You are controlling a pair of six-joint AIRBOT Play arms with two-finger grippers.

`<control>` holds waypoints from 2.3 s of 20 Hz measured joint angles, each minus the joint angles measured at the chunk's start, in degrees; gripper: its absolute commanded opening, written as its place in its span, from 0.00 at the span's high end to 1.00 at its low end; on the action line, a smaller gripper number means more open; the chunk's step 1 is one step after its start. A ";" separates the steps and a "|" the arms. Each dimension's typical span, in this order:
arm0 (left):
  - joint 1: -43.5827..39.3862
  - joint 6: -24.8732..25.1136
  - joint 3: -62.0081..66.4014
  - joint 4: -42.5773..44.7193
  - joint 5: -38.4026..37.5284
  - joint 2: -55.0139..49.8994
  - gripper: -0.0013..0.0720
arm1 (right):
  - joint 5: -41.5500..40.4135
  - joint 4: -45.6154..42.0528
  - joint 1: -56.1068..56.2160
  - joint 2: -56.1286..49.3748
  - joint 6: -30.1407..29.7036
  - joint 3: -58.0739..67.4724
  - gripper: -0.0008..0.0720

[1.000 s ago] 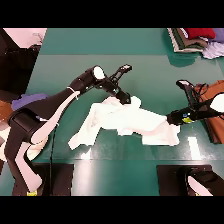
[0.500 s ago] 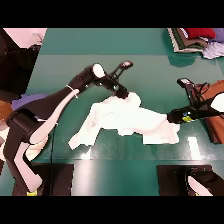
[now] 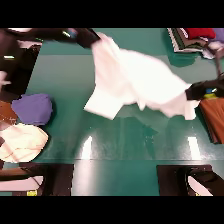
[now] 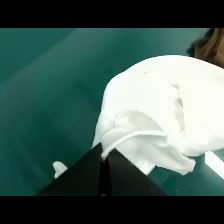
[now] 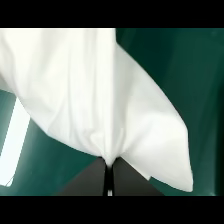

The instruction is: Fold the shirts.

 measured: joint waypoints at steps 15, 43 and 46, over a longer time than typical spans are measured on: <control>4.79 2.89 0.00 17.75 2.38 30.93 0.95 | 6.93 -6.54 0.04 0.04 -2.25 30.12 0.97; 4.81 2.38 -43.10 25.49 7.56 29.20 0.95 | 2.01 16.37 -5.33 -4.13 -8.20 -19.45 0.32; 4.81 2.38 -43.10 25.46 7.56 29.20 0.95 | 0.81 16.35 -10.36 -9.79 -10.25 -19.32 0.33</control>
